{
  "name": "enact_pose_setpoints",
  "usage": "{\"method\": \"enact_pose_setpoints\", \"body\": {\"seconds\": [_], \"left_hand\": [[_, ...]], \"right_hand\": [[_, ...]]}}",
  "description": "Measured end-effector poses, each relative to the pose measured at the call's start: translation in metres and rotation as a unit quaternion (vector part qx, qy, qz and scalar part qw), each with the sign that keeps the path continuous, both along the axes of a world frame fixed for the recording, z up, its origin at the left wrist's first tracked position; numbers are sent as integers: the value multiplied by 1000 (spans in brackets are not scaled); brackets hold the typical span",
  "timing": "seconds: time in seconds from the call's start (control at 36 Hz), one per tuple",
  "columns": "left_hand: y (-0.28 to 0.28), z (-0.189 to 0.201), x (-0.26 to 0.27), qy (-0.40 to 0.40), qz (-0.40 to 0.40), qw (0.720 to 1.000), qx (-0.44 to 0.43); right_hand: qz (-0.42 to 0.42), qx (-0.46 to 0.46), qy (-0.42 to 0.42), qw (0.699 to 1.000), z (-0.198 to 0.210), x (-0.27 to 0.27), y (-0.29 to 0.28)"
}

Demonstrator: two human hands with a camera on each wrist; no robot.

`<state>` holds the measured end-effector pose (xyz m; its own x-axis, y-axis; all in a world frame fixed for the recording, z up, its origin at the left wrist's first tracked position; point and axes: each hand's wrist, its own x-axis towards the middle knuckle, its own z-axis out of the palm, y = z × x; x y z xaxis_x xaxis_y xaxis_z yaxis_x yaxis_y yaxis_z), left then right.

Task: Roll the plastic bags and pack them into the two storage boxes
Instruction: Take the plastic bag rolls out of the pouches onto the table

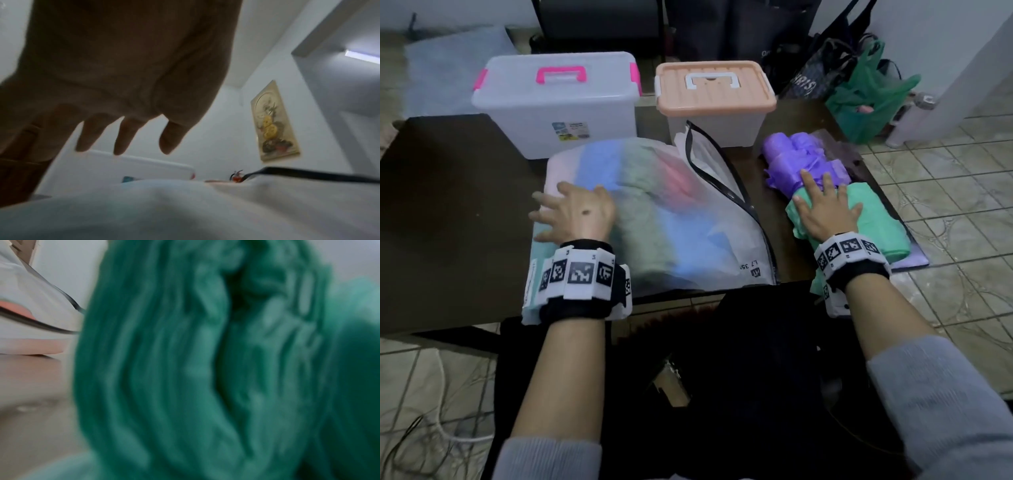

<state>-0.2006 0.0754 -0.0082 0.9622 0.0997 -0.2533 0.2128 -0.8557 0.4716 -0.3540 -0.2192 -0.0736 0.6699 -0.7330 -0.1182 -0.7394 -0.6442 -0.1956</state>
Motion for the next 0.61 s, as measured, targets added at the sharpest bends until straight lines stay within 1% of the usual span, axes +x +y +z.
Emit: {"method": "enact_pose_setpoints", "body": {"seconds": [0.06,0.11,0.17,0.36,0.44,0.53,0.56,0.61], "left_hand": [[1,-12,6,61,8,998,6],[-3,-21,4,85,-16,996,30],[-11,-25,-3,84,-38,995,45],[-26,-30,-19,66,-75,994,42],[-21,-28,-18,65,-106,992,25],[-1,-27,0,53,-156,986,-10],[7,-24,9,50,-155,986,-32],[21,-19,28,31,-106,990,-82]], "right_hand": [[0,0,-1,1000,0,0,1],[-1,0,-3,1000,0,0,1],[-2,-1,-4,1000,-1,1,0],[-6,0,-4,1000,-2,2,0],[-6,3,-3,1000,-2,2,0],[-5,3,-4,1000,-2,2,-1],[-3,2,-4,1000,-3,2,0],[-2,2,-4,1000,-3,2,0]]}}
